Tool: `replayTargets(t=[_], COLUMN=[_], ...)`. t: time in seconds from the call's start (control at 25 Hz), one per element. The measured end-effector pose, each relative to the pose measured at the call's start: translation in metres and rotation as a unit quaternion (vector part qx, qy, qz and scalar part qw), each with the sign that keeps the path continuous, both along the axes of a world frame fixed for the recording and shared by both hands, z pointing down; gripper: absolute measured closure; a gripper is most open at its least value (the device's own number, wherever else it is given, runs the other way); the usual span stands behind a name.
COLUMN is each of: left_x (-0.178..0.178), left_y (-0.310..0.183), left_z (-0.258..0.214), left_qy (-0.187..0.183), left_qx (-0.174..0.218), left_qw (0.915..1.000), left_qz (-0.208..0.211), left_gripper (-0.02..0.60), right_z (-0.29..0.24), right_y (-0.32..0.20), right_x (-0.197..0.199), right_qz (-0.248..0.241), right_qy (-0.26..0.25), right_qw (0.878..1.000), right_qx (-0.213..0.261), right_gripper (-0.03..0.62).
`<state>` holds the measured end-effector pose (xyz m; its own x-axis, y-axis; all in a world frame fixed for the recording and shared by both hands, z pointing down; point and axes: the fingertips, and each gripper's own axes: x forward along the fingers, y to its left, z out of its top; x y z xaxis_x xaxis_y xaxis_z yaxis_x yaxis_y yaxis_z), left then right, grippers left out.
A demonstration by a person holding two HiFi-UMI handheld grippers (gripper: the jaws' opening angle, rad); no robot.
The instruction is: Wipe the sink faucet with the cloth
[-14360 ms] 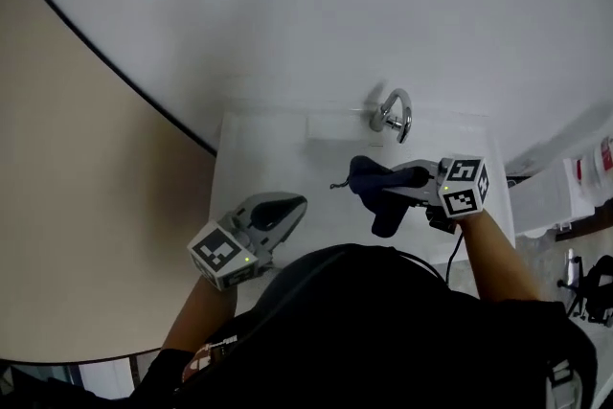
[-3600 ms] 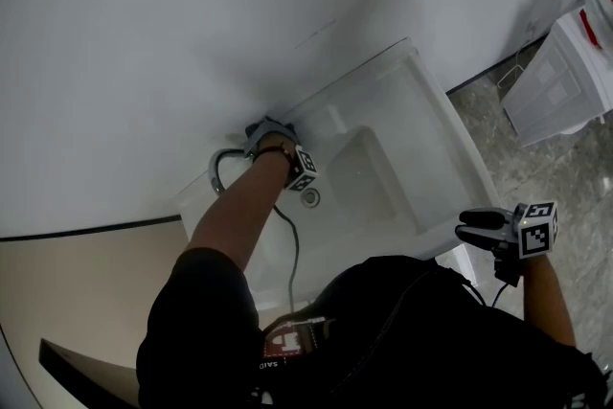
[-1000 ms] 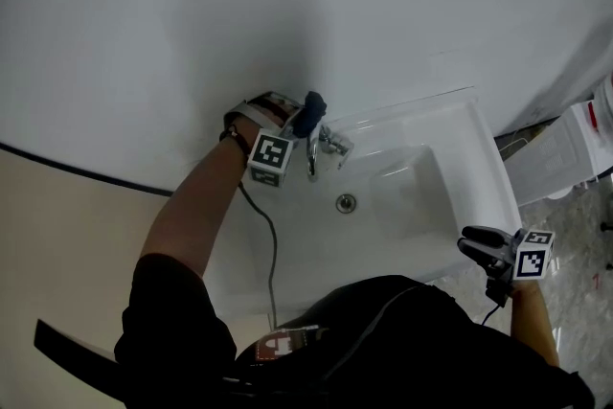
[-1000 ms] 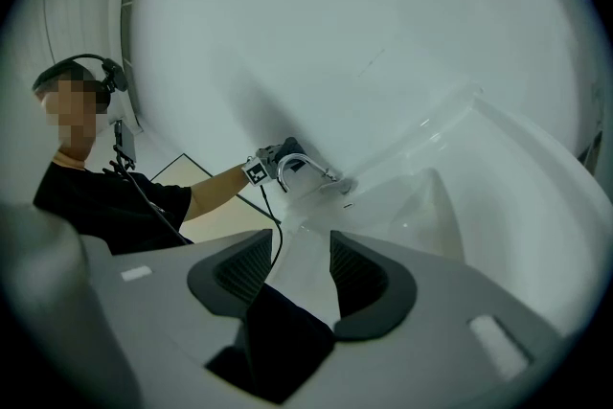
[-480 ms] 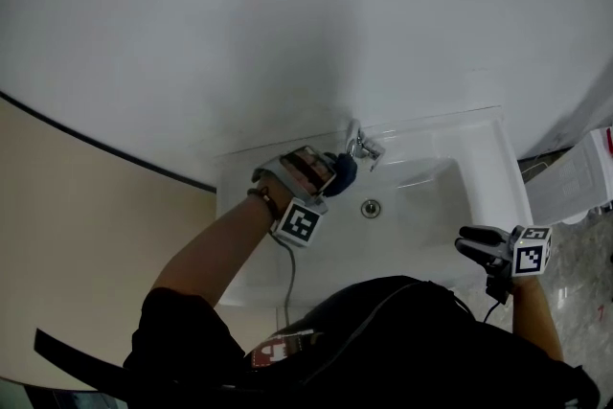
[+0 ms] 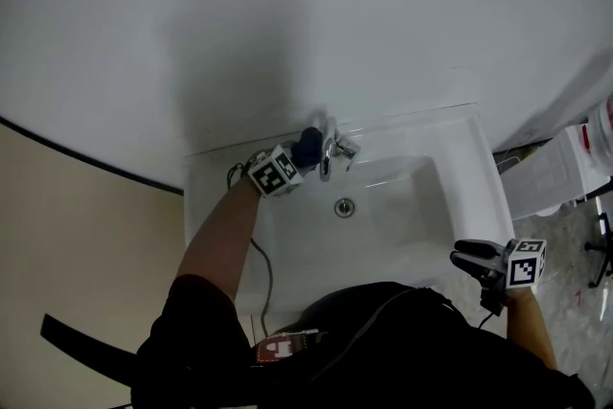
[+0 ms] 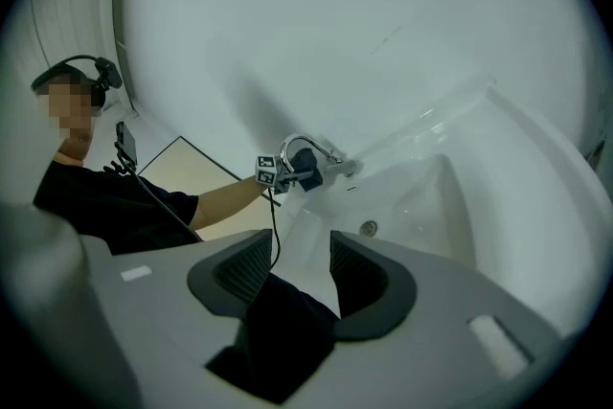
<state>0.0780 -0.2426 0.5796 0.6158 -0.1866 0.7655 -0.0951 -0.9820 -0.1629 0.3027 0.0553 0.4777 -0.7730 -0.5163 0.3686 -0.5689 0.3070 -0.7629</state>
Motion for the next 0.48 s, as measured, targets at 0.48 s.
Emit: replayTargets(t=[0.48], left_x=[0.076], left_y=[0.017], left_z=[-0.067], left_qy=[0.247], left_qx=[-0.164], left_qw=[0.9545], left_qz=[0.033], left_gripper=[0.56], right_z=[0.013], right_y=[0.018], right_x=[0.031], right_qz=[0.038], right_qy=[0.005], right_qw=[0.999], right_qx=[-0.01], right_gripper=[0.41])
